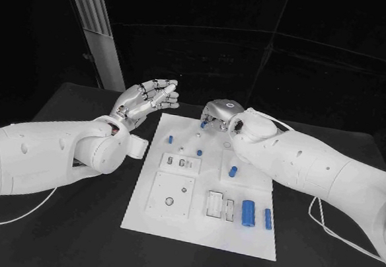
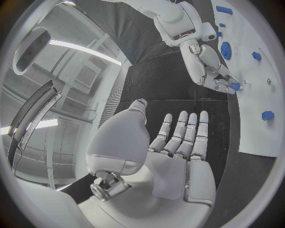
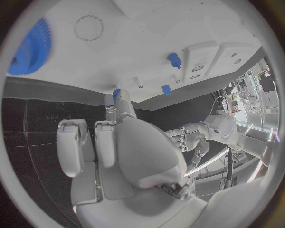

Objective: Assemble the parts on the task board

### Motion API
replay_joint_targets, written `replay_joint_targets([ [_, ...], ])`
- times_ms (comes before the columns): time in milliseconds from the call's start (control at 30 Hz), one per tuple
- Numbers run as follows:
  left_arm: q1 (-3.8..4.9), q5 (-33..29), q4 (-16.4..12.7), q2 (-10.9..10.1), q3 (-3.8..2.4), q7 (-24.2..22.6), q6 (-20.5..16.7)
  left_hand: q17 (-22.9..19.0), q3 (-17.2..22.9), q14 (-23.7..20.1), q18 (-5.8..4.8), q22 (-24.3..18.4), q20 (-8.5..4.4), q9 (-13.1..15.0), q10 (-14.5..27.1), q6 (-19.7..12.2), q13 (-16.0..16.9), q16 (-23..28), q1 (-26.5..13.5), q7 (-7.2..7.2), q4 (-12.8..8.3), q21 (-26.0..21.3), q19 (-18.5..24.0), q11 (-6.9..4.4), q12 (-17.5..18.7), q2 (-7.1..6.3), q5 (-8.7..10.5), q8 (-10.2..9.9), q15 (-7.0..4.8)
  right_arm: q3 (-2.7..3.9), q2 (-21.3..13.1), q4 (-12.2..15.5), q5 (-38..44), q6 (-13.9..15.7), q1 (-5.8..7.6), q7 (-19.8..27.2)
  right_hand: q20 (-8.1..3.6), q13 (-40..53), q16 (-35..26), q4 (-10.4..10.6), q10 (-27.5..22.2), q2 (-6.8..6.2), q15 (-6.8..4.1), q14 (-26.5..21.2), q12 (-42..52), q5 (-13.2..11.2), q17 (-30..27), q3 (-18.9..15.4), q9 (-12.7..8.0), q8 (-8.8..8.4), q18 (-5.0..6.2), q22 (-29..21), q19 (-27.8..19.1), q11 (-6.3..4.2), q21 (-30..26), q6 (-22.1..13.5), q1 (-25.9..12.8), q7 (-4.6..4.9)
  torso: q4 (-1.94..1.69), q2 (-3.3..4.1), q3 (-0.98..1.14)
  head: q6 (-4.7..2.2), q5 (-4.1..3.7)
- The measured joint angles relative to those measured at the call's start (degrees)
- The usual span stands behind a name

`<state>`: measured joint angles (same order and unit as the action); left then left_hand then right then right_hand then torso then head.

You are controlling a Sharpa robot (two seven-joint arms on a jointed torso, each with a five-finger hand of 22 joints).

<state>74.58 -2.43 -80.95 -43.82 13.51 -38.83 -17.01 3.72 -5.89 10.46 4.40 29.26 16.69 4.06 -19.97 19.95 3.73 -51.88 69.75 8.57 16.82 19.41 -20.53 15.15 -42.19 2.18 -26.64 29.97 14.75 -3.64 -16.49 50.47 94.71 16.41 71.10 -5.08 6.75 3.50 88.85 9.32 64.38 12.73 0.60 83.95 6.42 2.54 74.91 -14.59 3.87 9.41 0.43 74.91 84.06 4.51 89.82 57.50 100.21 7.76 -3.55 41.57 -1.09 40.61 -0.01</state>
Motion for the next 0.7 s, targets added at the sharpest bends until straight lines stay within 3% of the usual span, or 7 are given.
replay_joint_targets([
  [400,0.0,0.0,0.0,0.1,0.0,0.0,0.0,0.0,0.0,0.0,0.0,0.0,0.0,0.0,0.0,-0.2,0.0,0.0,0.0,-0.21,0.0,0.0,0.0,0.0,0.0,0.0,0.0,0.0,0.0,-0.01,0.4,-0.6,0.0,-1.3,-0.01,-0.1,0.0,0.0,0.0,0.8,-1.9,0.02,0.0,0.0,-2.1,0.2,0.0,-0.8,-0.1,-1.83,0.0,0.0,0.0,0.4,0.0,-1.8,0.0,-0.28,-0.02,0.04,-0.02,0.1,0.19],
  [500,0.0,0.0,0.0,0.1,0.0,0.0,0.0,0.0,0.0,0.0,0.0,0.0,0.0,0.0,0.0,-0.2,0.0,0.0,0.0,-0.21,0.0,0.0,0.0,0.0,0.0,0.0,0.0,0.0,0.0,-0.03,0.4,-0.7,0.0,-1.7,-0.05,-0.1,0.25,0.0,0.0,1.1,-3.4,0.01,0.47,0.0,-2.7,0.2,0.0,-1.1,-0.2,-2.71,0.0,0.0,-0.2,0.67,0.0,-3.0,0.0,-0.3,-0.01,0.04,-0.02,0.12,0.23],
  [633,0.0,0.0,0.1,0.1,0.0,0.0,0.0,0.0,0.0,0.0,0.0,0.0,0.0,0.0,0.0,-0.2,0.0,0.0,0.0,-0.21,0.0,0.0,0.0,0.0,0.0,0.0,0.0,0.0,0.0,-0.04,0.4,-0.8,0.0,-2.1,-0.07,-0.2,1.23,0.0,0.0,2.0,-6.5,-1.89,1.6,0.1,-2.8,0.2,0.0,-2.0,-0.3,-4.99,0.01,0.0,0.0,2.12,0.0,-6.6,-1.3,-0.71,-0.01,0.04,-0.02,0.16,0.24],
  [700,0.0,0.0,0.1,0.1,0.0,0.0,0.0,0.0,0.0,0.0,0.0,0.0,0.0,0.0,0.0,-0.2,0.0,0.0,0.0,-0.21,0.0,0.0,0.0,0.0,0.0,0.0,0.0,0.0,0.0,-0.04,0.4,-0.8,0.0,-2.2,-0.07,-0.3,1.67,0.1,0.0,2.2,-8.2,-2.82,2.31,0.0,-2.8,0.2,0.0,-2.2,-0.3,-5.73,0.0,0.0,0.0,2.61,0.0,-10.1,-2.3,-0.85,-0.01,0.03,-0.02,0.15,0.25],
])
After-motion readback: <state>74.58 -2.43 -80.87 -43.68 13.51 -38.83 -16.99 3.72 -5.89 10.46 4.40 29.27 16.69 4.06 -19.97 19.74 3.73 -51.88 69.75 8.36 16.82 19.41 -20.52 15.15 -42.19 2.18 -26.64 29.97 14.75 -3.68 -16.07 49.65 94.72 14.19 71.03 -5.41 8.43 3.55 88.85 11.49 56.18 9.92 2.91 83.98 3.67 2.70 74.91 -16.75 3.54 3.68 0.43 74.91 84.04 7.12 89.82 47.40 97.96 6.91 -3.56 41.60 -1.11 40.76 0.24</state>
